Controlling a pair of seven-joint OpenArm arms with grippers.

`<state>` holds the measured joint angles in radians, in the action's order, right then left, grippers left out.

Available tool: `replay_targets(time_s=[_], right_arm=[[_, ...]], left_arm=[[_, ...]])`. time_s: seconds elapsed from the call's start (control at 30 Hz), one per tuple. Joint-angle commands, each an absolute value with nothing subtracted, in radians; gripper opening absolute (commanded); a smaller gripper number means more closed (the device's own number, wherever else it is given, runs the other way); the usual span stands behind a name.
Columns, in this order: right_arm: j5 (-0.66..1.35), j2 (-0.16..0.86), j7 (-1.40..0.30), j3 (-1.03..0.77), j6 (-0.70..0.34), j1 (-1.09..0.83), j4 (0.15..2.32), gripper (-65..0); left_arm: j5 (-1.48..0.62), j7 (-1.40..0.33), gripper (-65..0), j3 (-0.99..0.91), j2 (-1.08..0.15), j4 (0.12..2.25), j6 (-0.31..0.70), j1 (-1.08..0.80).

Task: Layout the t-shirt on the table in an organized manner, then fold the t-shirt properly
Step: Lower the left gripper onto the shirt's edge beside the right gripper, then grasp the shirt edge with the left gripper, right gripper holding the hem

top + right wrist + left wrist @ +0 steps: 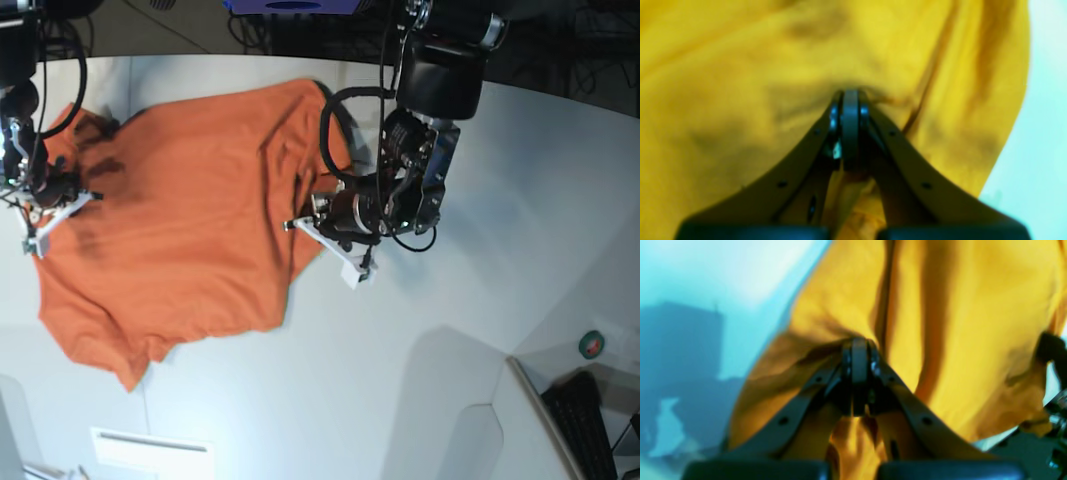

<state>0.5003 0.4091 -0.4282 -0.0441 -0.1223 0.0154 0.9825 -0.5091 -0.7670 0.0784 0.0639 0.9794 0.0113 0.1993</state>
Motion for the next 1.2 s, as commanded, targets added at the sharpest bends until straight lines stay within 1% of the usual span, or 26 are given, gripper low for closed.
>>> replay_targets(time_s=[0.0,0.07,0.17,0.23,0.3,0.4,0.43,0.5,0.57,0.63,0.73,0.8,0.83,0.87,0.9,0.97,1.03,1.1,1.17], right_arm=[[0.487,0.433,-0.418,-0.047,-0.108,0.036,0.943,-65.0],[0.443,0.444,-0.378,-0.045,-0.108,0.091,0.855,-65.0],[0.332,0.427,-0.358,-0.047,-0.108,0.199,0.745,-65.0],[0.257,0.401,-0.343,-0.047,-0.108,0.266,0.693,-65.0],[0.188,0.372,-0.326,-0.054,-0.108,0.326,0.654,-65.0],[0.116,0.351,-0.300,-0.056,-0.104,0.423,0.576,-65.0],[0.107,0.351,-0.295,-0.056,-0.094,0.444,0.559,-65.0],[0.108,0.352,-0.294,-0.056,-0.070,0.463,0.567,-65.0],[0.108,0.357,-0.298,-0.058,-0.068,0.456,0.647,-65.0],[0.108,0.360,-0.318,-0.074,-0.065,0.409,0.750,-65.0],[0.108,0.351,-0.407,-0.200,-0.071,0.297,1.001,-65.0],[0.108,0.348,-0.452,-0.252,-0.071,0.219,1.153,-65.0],[0.108,0.346,-0.464,-0.262,-0.071,0.179,1.222,-65.0],[0.108,0.340,-0.470,-0.263,-0.071,0.142,1.280,-65.0],[0.108,0.337,-0.470,-0.265,-0.071,0.113,1.317,-65.0],[0.108,0.337,-0.470,-0.262,-0.071,0.054,1.369,-65.0],[0.108,0.335,-0.470,-0.260,-0.071,0.033,1.380,-65.0],[0.108,0.334,-0.470,-0.260,-0.071,0.019,1.380,-65.0],[0.108,0.318,-0.472,-0.260,-0.071,0.005,1.383,-65.0]], left_arm=[[-0.479,-0.717,-65.0,0.076,0.041,0.964,-0.022,0.225],[-0.486,-0.674,-65.0,0.076,0.024,0.924,-0.064,0.272],[-0.481,-0.667,-65.0,0.085,0.022,0.852,-0.102,0.364],[-0.481,-0.647,-65.0,0.084,0.022,0.788,-0.102,0.438],[-0.481,-0.591,-65.0,0.087,0.022,0.711,-0.102,0.509],[-0.481,-0.539,-65.0,0.085,0.024,0.593,-0.102,0.602],[-0.486,-0.536,-65.0,0.081,0.024,0.572,-0.102,0.625],[-0.489,-0.542,-65.0,0.076,0.024,0.593,-0.101,0.645],[-0.499,-0.561,-65.0,0.074,0.019,0.674,-0.101,0.634],[-0.559,-0.639,-65.0,0.053,-0.002,0.769,-0.101,0.587],[-0.710,-0.786,-65.0,0.016,-0.019,0.995,-0.099,0.469],[-0.768,-0.863,-65.0,0.019,-0.035,1.150,-0.108,0.374],[-0.780,-0.906,-65.0,0.025,-0.030,1.224,-0.140,0.321],[-0.780,-0.935,-65.0,0.035,-0.025,1.297,-0.208,0.259],[-0.780,-0.947,-65.0,0.053,-0.010,1.356,-0.295,0.209],[-0.756,-0.932,-65.0,0.127,0.019,1.461,-0.524,0.120],[-0.699,-0.912,-65.0,0.234,0.036,1.527,-0.698,0.085],[-0.659,-0.918,-65.0,0.320,0.050,1.543,-0.698,0.084],[-0.661,-0.938,-55.3,0.352,0.067,1.529,-0.698,0.105]])
